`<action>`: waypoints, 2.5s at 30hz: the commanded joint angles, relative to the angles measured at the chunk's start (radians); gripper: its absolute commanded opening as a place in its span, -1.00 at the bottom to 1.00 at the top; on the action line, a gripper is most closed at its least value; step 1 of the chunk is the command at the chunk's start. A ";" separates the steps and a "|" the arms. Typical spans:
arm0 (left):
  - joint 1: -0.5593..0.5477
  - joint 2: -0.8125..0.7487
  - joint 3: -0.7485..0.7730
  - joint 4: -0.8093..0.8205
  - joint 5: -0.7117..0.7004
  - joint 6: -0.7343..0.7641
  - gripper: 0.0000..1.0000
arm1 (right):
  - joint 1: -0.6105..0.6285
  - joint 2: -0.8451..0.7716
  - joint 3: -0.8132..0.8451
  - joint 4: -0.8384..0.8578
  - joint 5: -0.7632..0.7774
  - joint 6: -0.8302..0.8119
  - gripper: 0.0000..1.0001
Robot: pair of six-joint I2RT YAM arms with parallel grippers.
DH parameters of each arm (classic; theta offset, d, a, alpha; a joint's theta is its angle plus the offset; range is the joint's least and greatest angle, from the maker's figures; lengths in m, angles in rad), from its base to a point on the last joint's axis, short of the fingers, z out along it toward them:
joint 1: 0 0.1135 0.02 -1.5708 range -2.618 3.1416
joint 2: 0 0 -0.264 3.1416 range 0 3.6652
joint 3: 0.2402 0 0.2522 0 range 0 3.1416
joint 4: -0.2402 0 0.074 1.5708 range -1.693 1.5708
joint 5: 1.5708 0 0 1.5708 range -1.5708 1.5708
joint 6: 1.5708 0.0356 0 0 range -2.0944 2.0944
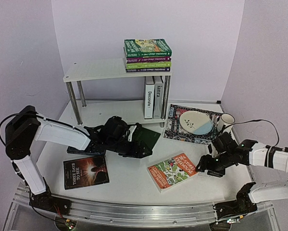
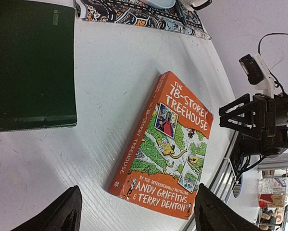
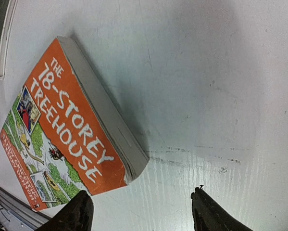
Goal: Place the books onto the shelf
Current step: Move the book to the center of the board, then adjust the book at the center of the board.
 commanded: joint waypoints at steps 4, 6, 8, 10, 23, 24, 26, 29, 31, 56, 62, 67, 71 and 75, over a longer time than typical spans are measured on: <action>-0.009 0.103 0.103 0.025 0.067 0.050 0.57 | 0.002 0.001 -0.106 0.176 -0.140 0.183 0.18; -0.010 0.133 0.115 0.023 0.085 0.052 0.52 | 0.007 0.006 -0.124 0.215 -0.152 0.200 0.13; -0.011 0.157 0.122 0.023 0.105 0.049 0.48 | 0.009 0.009 -0.130 0.234 -0.150 0.206 0.09; -0.014 0.184 0.125 0.023 0.119 0.038 0.43 | 0.010 0.014 -0.129 0.237 -0.146 0.203 0.04; -0.149 0.301 0.148 0.026 0.145 -0.044 0.23 | 0.010 0.189 -0.016 0.253 -0.122 0.120 -0.19; -0.164 0.303 0.152 0.026 0.150 -0.050 0.21 | 0.010 0.206 -0.002 0.254 -0.119 0.110 -0.20; -0.194 0.307 0.165 0.026 0.162 -0.061 0.18 | 0.010 0.247 0.031 0.255 -0.115 0.085 -0.21; -0.241 0.325 0.204 0.028 0.199 -0.072 0.17 | 0.010 0.330 0.106 0.261 -0.143 0.028 -0.23; -0.264 0.342 0.234 0.030 0.219 -0.075 0.17 | 0.010 0.409 0.179 0.274 -0.201 -0.020 -0.26; -0.242 -0.029 0.001 0.026 -0.093 -0.153 0.30 | 0.133 0.369 0.307 0.091 0.012 -0.160 0.08; -0.150 -0.075 -0.074 0.014 -0.093 -0.211 0.36 | 0.133 0.292 0.227 0.063 -0.028 -0.124 0.11; -0.127 -0.048 -0.049 -0.044 -0.076 -0.222 0.37 | 0.135 0.260 0.143 0.088 -0.074 -0.076 0.10; -0.127 -0.009 -0.034 -0.059 -0.065 -0.239 0.37 | 0.134 0.250 0.071 0.150 -0.118 -0.034 0.07; -0.127 0.035 -0.021 -0.060 -0.048 -0.253 0.34 | 0.134 0.247 0.033 0.184 -0.131 -0.010 -0.05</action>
